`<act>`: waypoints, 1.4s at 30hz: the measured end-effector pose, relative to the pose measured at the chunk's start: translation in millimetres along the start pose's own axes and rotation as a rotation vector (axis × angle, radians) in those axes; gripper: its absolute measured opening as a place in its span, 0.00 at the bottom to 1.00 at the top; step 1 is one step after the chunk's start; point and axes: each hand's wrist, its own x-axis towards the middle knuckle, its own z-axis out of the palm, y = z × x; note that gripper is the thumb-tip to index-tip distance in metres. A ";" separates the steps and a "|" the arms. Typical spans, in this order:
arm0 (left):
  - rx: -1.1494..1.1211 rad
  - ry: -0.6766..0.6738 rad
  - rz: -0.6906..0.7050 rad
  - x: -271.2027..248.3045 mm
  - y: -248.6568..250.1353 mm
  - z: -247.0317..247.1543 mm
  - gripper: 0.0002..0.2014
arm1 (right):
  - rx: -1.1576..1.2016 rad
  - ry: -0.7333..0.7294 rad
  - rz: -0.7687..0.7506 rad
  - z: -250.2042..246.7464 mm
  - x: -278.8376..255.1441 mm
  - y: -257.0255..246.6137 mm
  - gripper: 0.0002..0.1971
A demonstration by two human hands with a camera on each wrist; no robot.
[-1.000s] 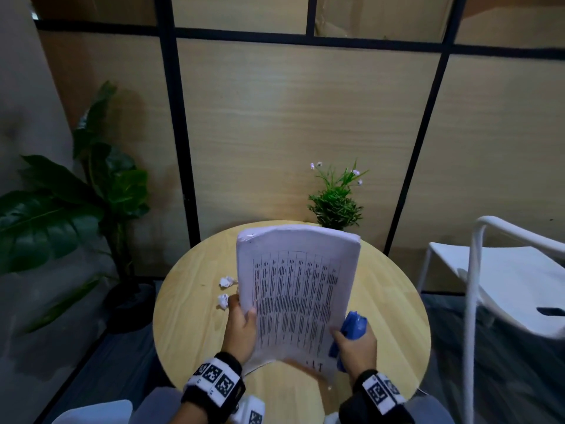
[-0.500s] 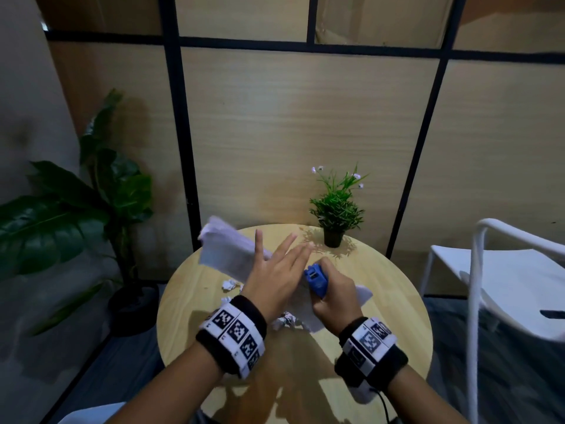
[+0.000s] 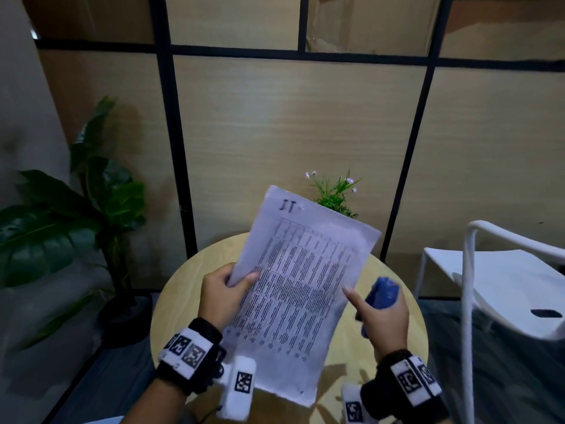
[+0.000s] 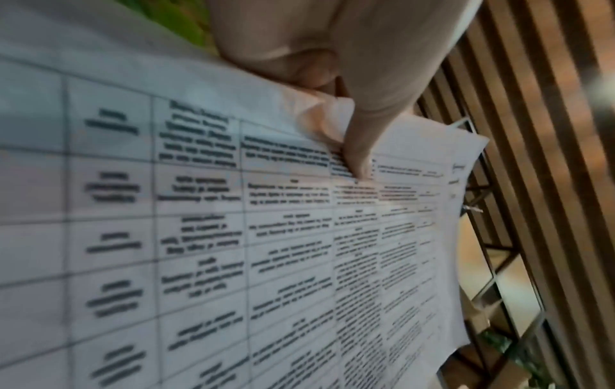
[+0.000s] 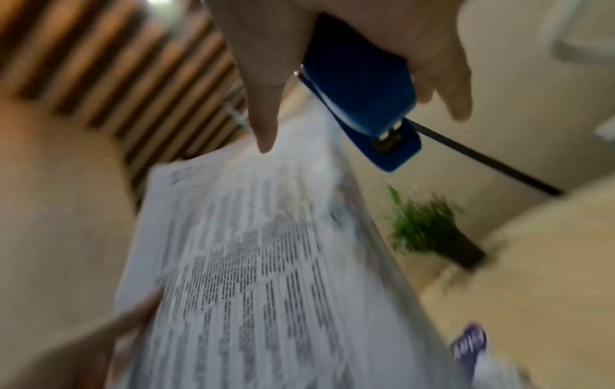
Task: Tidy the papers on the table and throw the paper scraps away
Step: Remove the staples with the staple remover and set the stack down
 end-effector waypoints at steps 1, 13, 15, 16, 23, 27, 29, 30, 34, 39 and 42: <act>-0.066 0.005 -0.034 -2.9 -0.1 0.1 0.03 | 0.116 -0.060 0.111 -1.8 1.8 7.6 0.28; -0.086 -0.105 -0.091 -27.0 -24.9 18.2 0.10 | 0.105 -0.097 -0.184 10.4 -5.7 -4.4 0.15; -0.111 -0.066 -0.102 -37.5 -30.2 19.7 0.11 | 0.086 -0.114 -0.151 7.0 -14.3 7.0 0.14; -0.127 -0.062 -0.128 -43.4 -35.0 20.0 0.12 | 0.068 -0.126 -0.110 4.8 -17.6 15.8 0.14; -0.139 -0.083 -0.070 -33.5 -33.8 16.0 0.10 | 0.030 -0.164 0.013 -3.7 -16.5 28.6 0.14; -0.209 -0.094 0.026 -20.2 -17.1 8.8 0.09 | 0.006 -0.176 -0.056 -5.1 -4.4 24.8 0.13; -0.242 -0.102 0.027 -22.1 -15.3 6.7 0.09 | -0.022 -0.192 -0.083 -7.6 -0.8 26.9 0.12; -0.242 -0.101 0.019 -23.8 -16.3 6.6 0.10 | -0.040 -0.214 -0.084 -9.0 0.4 28.0 0.13; -0.242 -0.096 0.021 -27.3 -14.7 9.0 0.11 | 0.007 -0.242 -0.069 -12.8 3.8 14.8 0.15; -0.202 -0.066 0.116 -20.4 -2.8 10.0 0.05 | 0.183 0.016 -0.335 -9.1 13.7 -40.0 0.09; -0.220 -0.047 0.113 -20.1 -3.8 11.0 0.05 | 0.412 0.029 -0.509 3.4 3.2 -80.6 0.24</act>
